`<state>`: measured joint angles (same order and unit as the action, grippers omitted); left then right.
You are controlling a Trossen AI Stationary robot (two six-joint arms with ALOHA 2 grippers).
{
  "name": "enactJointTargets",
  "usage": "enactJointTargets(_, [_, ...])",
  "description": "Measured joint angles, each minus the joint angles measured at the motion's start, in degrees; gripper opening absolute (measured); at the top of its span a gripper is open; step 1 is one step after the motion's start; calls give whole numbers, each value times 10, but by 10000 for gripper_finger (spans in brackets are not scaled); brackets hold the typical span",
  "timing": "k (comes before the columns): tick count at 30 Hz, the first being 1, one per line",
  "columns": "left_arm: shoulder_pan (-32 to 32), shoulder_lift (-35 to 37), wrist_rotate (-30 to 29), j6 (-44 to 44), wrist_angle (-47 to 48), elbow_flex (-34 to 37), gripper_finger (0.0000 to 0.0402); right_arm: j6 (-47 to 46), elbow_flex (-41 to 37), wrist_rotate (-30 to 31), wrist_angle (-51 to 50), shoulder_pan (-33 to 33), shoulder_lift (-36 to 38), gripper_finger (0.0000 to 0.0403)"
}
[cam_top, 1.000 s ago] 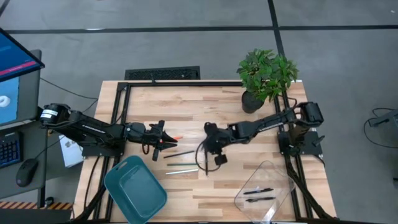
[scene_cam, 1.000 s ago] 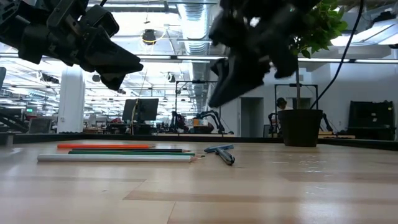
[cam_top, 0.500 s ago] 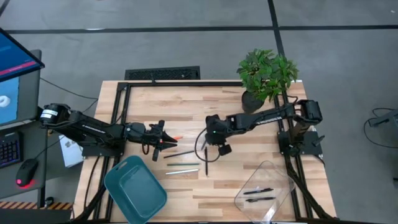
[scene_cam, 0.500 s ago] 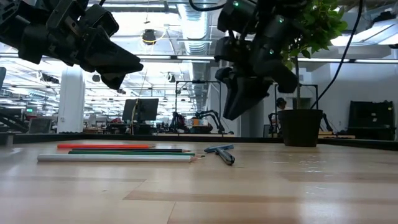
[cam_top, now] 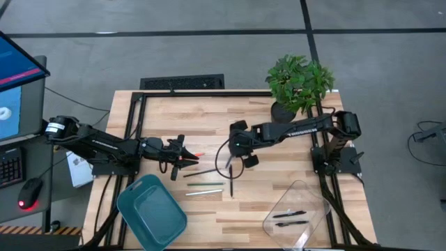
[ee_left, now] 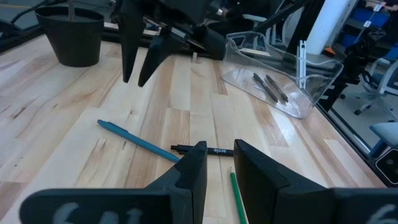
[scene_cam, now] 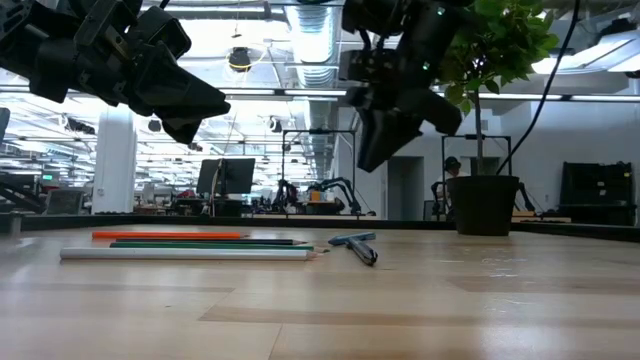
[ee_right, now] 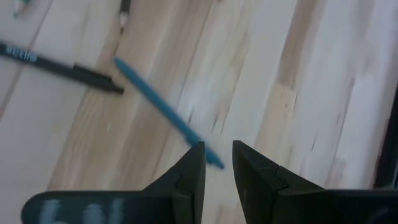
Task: Sort pens & pencils
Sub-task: Put the blue pen in the transparent bin
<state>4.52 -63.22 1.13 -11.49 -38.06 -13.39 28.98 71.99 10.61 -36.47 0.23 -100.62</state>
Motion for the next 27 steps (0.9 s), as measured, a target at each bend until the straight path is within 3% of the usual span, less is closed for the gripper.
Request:
enactJointTargets(8, [0,0,0,0,0,0,71,-8,20,0,-72,0,0,102])
enactJointTargets(17, [0,0,0,8,0,0,71,14,26,0,-6,8,-4,102])
enactJointTargets(27, [0,0,0,14,-6,0,71,44,51,11,-48,12,-109,102])
